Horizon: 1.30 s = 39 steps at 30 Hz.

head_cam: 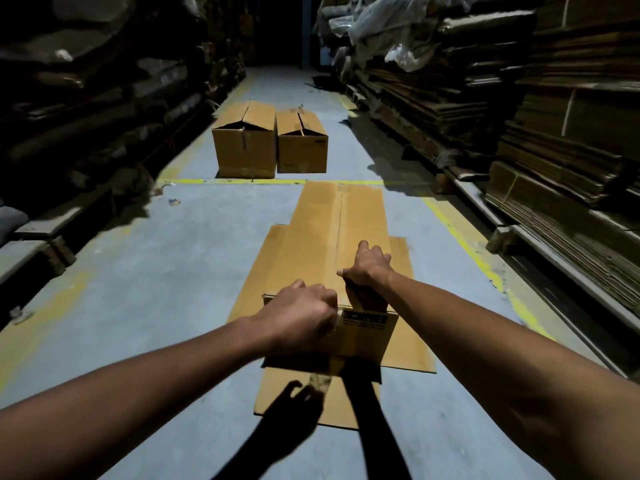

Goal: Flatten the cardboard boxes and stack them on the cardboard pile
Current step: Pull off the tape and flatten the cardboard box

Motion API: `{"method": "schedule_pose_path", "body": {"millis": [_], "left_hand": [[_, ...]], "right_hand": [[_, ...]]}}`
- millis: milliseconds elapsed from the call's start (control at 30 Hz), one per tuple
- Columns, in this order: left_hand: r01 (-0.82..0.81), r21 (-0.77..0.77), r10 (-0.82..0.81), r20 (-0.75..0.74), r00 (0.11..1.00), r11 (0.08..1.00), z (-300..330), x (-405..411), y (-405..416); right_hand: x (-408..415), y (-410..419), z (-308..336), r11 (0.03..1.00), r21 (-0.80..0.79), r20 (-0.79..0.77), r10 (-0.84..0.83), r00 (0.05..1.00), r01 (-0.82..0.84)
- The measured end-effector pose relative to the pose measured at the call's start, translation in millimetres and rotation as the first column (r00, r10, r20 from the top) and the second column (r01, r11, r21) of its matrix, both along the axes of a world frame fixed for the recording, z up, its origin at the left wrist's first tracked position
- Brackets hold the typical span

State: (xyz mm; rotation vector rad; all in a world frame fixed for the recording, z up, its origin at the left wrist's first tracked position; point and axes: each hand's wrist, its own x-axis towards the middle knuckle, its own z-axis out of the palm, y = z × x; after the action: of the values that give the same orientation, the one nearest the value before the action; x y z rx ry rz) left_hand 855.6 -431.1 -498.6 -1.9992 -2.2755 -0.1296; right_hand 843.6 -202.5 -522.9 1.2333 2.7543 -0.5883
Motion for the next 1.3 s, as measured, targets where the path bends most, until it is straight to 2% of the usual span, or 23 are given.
{"method": "schedule_pose_path", "body": {"millis": [67,167,300,367,467,533,633,700,800,867,1033,1200,1300], "left_hand": [[0.049,0.038,-0.044,-0.114,0.992,0.998,-16.9,12.9,-12.5],[0.073,0.057,-0.064,-0.14,0.988,0.996,-33.4,14.2,-25.5],[0.189,0.162,-0.154,-0.209,0.966,0.968,-29.2,11.3,-29.2],[0.095,0.278,-0.063,-0.12,0.991,0.956,-23.1,9.5,-24.8],[-0.229,0.374,0.206,0.1,0.973,0.899,-14.5,-8.4,-5.3],[-0.451,0.251,0.408,0.206,0.89,0.857,-14.0,-26.4,17.6],[-0.699,-0.088,0.685,0.318,0.656,0.71,-12.7,-45.9,51.7],[-0.741,-0.264,0.775,0.365,0.516,0.618,-14.4,-55.9,70.1],[-0.732,-0.422,0.84,0.365,0.403,0.535,-16.9,-70.7,87.0],[-0.74,-0.439,0.856,0.343,0.387,0.51,-18.1,-79.8,91.4],[-0.724,-0.482,0.87,0.26,0.419,0.493,-11.5,-69.6,82.1],[-0.591,-0.643,0.867,0.276,0.415,0.487,23.3,-47.4,53.6],[-0.541,-0.705,0.872,0.239,0.427,0.458,33.2,-41.3,45.7]], "right_hand": [[-0.5,0.0,1.7,1.0,0.002,0.008,0.0,1.0,0.0],[-1.9,-1.1,3.4,1.0,0.001,0.019,-0.01,1.0,0.01],[-2.1,-2.4,4.3,1.0,-0.003,0.026,-0.021,0.999,0.021],[-1.6,-2.4,5.8,1.0,-0.003,0.029,-0.025,0.999,0.025],[-1.0,-3.8,9.8,0.999,-0.004,0.047,-0.052,0.997,0.053],[-1.0,-4.5,12.2,0.995,-0.023,0.059,-0.097,0.994,0.098],[-1.5,-4.0,14.1,0.978,-0.088,0.031,-0.187,0.982,0.189],[-3.5,-3.3,12.0,0.969,-0.105,0.019,-0.222,0.975,0.223],[-5.5,-3.7,7.5,0.963,-0.11,-0.001,-0.248,0.969,0.246],[-5.4,-3.3,7.4,0.963,-0.106,-0.005,-0.251,0.968,0.249],[3.9,-5.1,17.4,0.963,-0.119,0.047,-0.236,0.971,0.24],[11.1,-7.0,39.2,0.975,-0.148,0.207,-0.133,0.969,0.165],[11.8,-14.4,43.0,0.976,-0.166,0.184,-0.11,0.977,0.141]]}}
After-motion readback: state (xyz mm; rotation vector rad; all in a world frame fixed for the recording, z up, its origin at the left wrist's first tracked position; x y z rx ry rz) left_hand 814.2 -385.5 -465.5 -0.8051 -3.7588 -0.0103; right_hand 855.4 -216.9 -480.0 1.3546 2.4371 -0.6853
